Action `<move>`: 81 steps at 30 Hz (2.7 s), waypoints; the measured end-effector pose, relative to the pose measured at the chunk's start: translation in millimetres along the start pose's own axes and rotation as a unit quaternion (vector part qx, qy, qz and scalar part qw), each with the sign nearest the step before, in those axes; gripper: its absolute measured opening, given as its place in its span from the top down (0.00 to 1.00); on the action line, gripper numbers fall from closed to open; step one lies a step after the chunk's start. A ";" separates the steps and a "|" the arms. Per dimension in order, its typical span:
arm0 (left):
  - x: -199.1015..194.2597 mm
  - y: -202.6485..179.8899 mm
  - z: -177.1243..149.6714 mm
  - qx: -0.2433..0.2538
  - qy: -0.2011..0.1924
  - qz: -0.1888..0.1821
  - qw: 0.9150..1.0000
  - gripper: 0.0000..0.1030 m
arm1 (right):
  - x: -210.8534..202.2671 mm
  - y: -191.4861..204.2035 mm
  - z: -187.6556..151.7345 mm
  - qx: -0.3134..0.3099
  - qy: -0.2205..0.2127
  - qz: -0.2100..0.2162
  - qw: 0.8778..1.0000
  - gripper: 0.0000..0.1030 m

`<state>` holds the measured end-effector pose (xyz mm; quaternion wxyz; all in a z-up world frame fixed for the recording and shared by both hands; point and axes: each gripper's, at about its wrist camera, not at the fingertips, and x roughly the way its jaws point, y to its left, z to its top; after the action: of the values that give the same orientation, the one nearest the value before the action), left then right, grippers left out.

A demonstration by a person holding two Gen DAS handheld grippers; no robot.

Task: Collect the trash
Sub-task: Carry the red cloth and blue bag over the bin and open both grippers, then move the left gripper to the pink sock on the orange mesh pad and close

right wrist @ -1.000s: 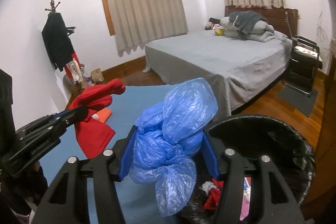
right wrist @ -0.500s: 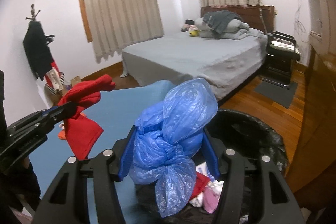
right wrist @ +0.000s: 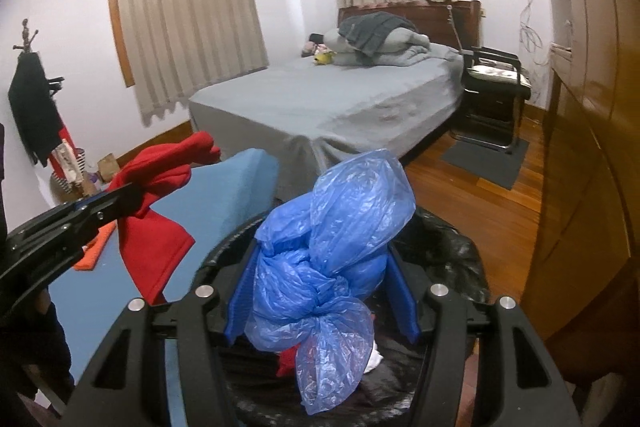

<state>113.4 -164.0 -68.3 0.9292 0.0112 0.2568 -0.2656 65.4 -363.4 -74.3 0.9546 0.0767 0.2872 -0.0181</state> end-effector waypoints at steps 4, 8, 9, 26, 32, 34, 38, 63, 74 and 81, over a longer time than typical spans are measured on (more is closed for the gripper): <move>19.3 -8.6 -1.1 0.007 0.011 -0.022 1.000 0.88 | 3.3 -12.1 -4.5 0.006 0.006 -0.011 1.000 0.43; 40.2 -18.6 -5.2 0.008 0.023 -0.034 0.999 0.88 | 8.5 -24.4 -7.2 0.012 0.011 -0.020 1.000 0.43; 45.2 -19.5 -6.0 0.006 0.027 -0.038 0.999 0.88 | 10.0 -26.7 -8.3 0.014 0.013 -0.021 1.000 0.43; 91.8 -20.2 -23.3 -0.004 0.077 -0.056 0.995 0.59 | 45.7 -51.4 -29.4 0.034 0.053 -0.044 0.997 0.24; 82.0 -4.6 -20.4 -0.019 0.070 -0.031 0.997 0.33 | 41.3 -53.2 -29.9 0.036 0.048 -0.052 0.997 0.08; 75.2 0.7 -19.1 -0.021 0.064 -0.023 0.997 0.28 | 37.8 -53.3 -28.7 0.038 0.044 -0.055 0.997 0.06; 57.1 16.2 -17.8 -0.029 0.053 -0.006 0.998 0.20 | 29.7 -45.5 -26.5 0.039 0.039 -0.051 0.997 0.06; -60.5 232.8 -68.4 -0.131 0.031 0.230 0.964 0.16 | 124.0 174.4 -10.9 -0.068 0.050 0.096 0.992 0.06; -47.1 345.5 -78.4 -0.172 0.053 0.292 0.939 0.26 | 181.7 251.7 -18.2 -0.087 0.077 0.102 0.988 0.06; -27.0 377.5 -85.0 -0.190 0.072 0.280 0.938 0.30 | 200.3 274.7 -25.7 -0.101 0.098 0.099 0.985 0.06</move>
<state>242.3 186.7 -172.7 0.9299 -0.0754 0.3548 0.0606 240.1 -86.2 -168.5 0.9219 0.0096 0.3704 0.1131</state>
